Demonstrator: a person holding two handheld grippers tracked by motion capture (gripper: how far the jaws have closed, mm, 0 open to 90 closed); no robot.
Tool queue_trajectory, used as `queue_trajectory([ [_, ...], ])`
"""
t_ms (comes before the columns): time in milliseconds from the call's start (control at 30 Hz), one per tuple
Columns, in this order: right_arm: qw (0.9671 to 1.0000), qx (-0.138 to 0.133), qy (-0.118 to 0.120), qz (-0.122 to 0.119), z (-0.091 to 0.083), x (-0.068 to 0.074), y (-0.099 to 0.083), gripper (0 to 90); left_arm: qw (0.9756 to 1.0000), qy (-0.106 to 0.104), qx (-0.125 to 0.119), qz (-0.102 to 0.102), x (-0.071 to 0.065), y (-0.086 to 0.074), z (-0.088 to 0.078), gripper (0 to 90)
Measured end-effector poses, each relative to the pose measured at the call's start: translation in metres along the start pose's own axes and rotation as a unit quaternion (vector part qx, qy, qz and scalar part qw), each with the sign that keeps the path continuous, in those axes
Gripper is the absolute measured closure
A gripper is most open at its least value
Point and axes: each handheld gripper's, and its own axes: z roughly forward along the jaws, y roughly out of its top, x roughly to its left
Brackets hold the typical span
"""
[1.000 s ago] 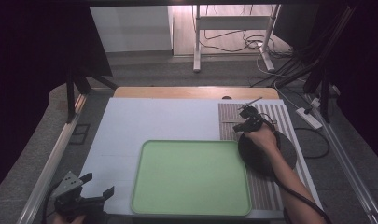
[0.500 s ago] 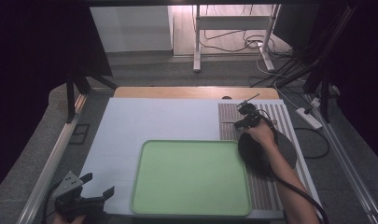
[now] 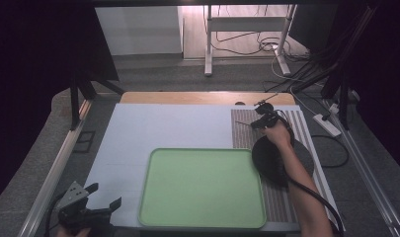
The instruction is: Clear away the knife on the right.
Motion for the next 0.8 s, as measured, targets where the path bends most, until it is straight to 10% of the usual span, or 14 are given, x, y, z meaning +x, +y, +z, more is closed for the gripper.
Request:
queue_trajectory([
  [800,0.9973,-0.011,-0.038,0.061,-0.011,-0.032,-0.005,86.8,0.9999,0.006,0.004,0.010,-0.002,0.001,0.001,4.5],
])
